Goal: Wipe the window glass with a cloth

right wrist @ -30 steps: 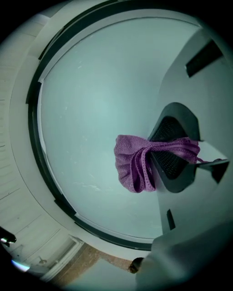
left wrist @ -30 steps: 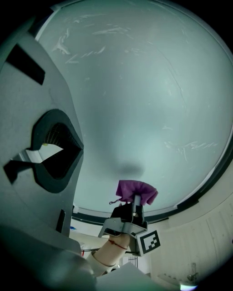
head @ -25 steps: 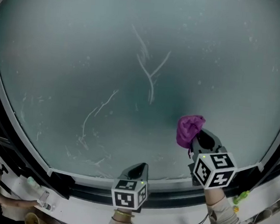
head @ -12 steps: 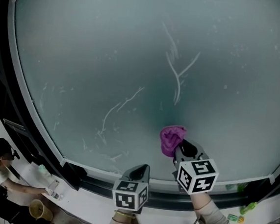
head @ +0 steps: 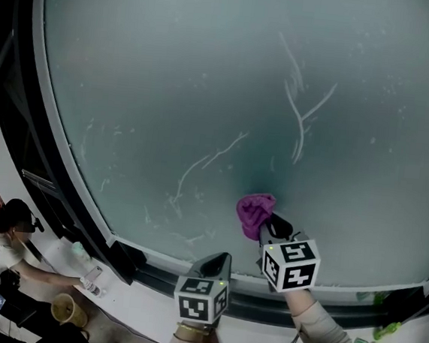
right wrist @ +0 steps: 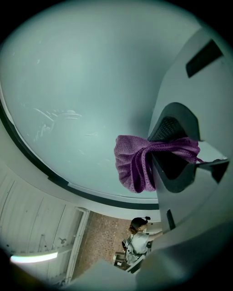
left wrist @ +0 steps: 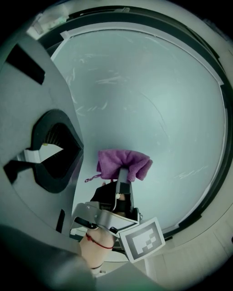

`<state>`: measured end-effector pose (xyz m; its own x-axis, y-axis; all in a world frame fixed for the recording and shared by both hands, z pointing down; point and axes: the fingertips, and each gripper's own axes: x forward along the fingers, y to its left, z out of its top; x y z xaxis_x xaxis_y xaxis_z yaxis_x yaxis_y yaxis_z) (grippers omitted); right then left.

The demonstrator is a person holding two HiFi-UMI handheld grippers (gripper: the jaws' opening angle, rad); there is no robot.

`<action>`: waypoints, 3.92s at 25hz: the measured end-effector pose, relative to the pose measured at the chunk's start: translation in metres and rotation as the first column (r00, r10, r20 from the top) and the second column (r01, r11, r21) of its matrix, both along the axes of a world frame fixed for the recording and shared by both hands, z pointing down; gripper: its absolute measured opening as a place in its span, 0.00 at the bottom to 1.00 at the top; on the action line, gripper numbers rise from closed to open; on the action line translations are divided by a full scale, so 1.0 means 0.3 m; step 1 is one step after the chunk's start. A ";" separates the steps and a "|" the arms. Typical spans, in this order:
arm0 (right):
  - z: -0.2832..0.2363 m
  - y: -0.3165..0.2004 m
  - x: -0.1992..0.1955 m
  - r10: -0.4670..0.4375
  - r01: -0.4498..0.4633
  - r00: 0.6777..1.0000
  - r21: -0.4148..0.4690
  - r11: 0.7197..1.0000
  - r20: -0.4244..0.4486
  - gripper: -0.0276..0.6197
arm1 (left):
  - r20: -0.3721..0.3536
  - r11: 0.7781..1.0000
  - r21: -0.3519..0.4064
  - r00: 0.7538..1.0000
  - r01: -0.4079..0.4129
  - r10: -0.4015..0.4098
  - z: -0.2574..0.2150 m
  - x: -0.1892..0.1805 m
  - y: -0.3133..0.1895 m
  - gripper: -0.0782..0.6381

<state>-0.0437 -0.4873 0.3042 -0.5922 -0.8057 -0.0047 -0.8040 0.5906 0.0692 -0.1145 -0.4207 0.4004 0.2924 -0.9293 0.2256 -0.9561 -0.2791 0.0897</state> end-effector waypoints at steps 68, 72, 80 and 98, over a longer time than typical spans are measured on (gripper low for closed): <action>0.073 0.119 0.961 0.543 -0.541 0.839 -0.051 0.839 0.025 0.12 | -0.017 0.956 0.031 0.956 -0.291 0.292 -0.027 0.447 -0.062 0.12; 0.103 0.158 0.906 0.508 -0.506 0.861 -0.058 0.861 0.021 0.12 | -0.012 0.960 0.029 0.960 -0.278 0.279 -0.014 0.426 -0.049 0.12; 0.162 0.252 0.777 0.419 -0.415 0.907 -0.086 0.906 0.037 0.12 | -0.014 0.970 -0.002 0.970 -0.242 0.242 0.047 0.372 -0.008 0.12; 0.280 0.434 0.614 0.283 -0.266 0.955 -0.169 0.949 0.087 0.12 | -0.018 0.985 -0.007 0.985 -0.170 0.170 0.118 0.261 0.109 0.12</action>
<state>0.1404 -0.3570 0.3882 -0.3511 -0.9329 0.0804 -0.9339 0.3427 -0.1021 -0.0363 -0.3879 0.4359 0.4500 -0.8636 0.2273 -0.8930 -0.4367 0.1087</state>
